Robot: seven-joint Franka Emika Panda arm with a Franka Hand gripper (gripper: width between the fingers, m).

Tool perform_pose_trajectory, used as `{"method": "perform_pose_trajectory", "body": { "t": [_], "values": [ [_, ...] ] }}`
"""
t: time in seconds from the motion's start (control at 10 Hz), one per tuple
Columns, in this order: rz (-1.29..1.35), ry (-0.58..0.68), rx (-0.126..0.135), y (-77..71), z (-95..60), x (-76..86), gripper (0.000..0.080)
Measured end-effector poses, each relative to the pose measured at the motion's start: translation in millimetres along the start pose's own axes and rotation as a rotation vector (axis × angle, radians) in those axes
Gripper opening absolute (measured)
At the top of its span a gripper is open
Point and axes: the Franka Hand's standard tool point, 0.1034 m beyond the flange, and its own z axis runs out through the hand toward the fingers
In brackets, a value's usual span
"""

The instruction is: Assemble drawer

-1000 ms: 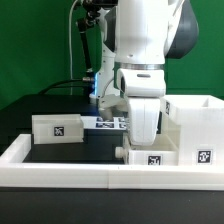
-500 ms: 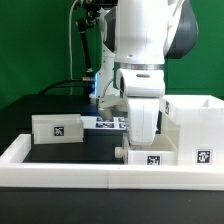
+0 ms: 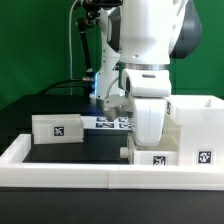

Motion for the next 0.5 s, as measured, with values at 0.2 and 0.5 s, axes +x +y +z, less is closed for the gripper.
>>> {"method": "perform_pose_trajectory", "body": {
  "t": [0.2,0.5],
  "values": [
    [-0.014,-0.003,-0.001,1.6,-0.1,3.2,0.0042],
    [-0.021,-0.008,-0.002,1.7,0.0,1.4,0.0139]
  ]
}}
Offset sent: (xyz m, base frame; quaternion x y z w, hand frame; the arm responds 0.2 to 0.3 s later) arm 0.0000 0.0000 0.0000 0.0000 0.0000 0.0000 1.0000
